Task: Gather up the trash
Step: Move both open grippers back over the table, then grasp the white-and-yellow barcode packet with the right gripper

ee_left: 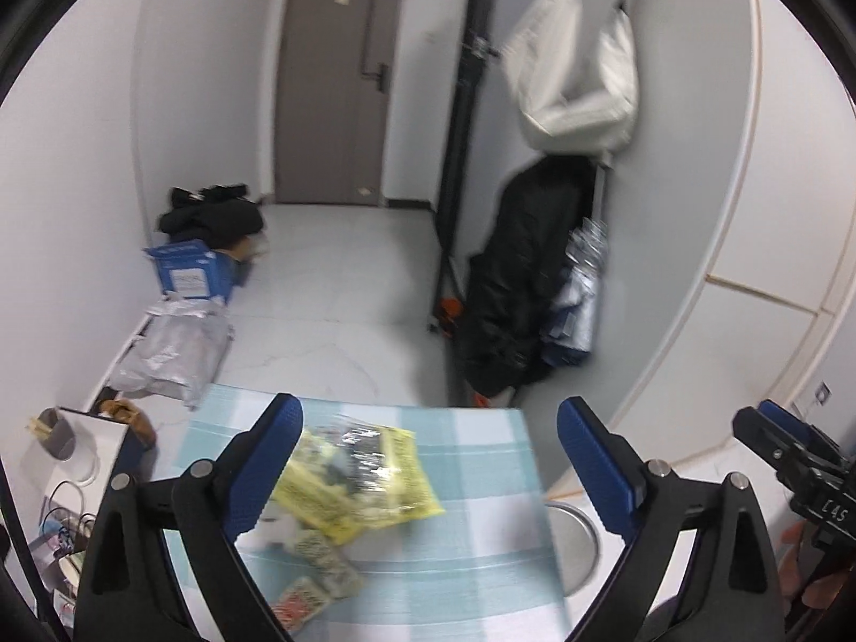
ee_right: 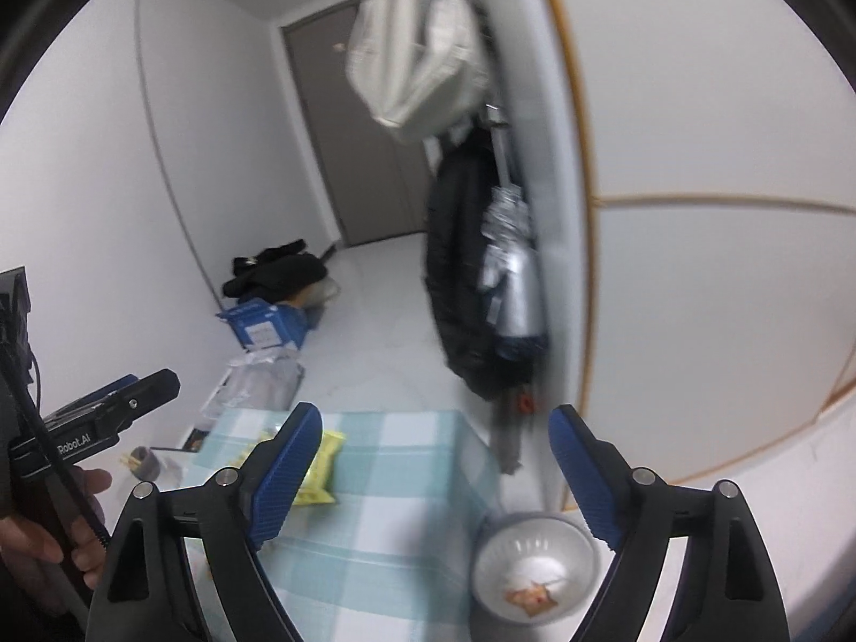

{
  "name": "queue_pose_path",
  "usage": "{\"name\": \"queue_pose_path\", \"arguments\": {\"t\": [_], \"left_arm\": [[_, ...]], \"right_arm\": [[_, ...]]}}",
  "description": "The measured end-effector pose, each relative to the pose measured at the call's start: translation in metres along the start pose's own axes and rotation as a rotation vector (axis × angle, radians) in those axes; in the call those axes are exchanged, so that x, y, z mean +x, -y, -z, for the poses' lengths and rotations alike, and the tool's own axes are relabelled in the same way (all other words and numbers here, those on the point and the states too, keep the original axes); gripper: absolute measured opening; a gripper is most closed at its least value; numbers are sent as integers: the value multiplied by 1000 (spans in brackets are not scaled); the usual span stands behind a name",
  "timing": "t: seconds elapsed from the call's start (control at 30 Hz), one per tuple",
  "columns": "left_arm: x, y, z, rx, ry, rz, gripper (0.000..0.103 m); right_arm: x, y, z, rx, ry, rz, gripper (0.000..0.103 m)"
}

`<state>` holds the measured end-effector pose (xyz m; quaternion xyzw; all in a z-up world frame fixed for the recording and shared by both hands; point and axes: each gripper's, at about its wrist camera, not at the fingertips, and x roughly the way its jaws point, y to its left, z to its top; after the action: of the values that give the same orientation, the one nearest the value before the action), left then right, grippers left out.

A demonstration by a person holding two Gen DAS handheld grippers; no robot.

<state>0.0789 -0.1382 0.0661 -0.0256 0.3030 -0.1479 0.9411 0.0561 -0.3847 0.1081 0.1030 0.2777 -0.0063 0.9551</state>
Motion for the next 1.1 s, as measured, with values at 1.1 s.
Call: {"name": "queue_pose_path", "arguments": {"t": [1.1], "left_arm": [[10,-166,89,-156,-50,-157,97]], "right_arm": [[118,-186,120,-241,-306,-146,97]]}}
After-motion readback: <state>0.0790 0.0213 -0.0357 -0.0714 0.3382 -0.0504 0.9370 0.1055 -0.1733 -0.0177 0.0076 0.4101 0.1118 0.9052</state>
